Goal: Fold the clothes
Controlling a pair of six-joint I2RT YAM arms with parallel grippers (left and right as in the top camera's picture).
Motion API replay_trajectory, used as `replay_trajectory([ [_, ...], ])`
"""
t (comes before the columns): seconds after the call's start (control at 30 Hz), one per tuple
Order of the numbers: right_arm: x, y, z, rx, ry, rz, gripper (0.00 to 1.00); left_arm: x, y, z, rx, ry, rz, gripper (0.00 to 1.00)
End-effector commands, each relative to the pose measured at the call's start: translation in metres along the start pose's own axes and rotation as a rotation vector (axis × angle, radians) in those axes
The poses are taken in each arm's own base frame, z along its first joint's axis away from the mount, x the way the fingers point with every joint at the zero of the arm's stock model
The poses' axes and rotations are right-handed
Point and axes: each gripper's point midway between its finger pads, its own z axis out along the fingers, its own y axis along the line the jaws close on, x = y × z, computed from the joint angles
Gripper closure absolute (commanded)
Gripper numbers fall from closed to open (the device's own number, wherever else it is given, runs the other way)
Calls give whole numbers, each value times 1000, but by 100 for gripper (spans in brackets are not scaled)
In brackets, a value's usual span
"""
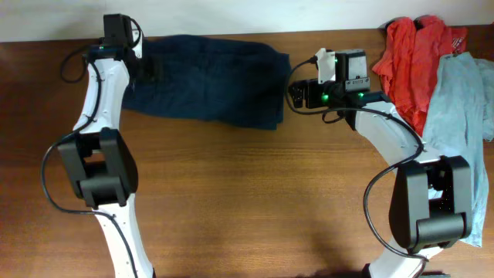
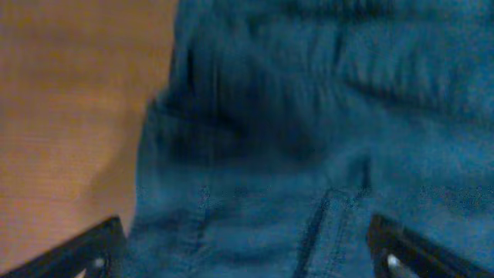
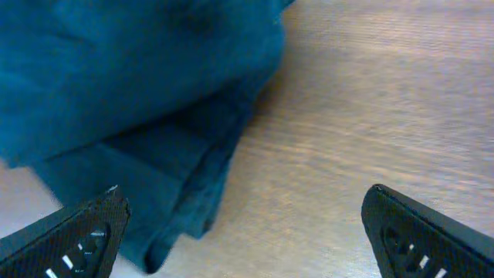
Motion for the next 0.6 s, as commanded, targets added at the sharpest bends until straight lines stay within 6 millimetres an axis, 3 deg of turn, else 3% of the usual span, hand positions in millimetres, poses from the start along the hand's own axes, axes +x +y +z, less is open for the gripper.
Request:
replay_trajectory([
  [0.0,3,21,3,-114,19,18,1,-26,-7,-75,67,-111,-4,1],
  [0.3,37,31,30,-241,119,61,0,-27,-22,-166,171,-188,-2,1],
  [0.43,44,30,37,-245,138,69,8,-23,-22,-198,170,-215,0,1],
  [0.57,52,27,44,-244,158,79,17,-18,-21,-216,170,-219,1,1],
])
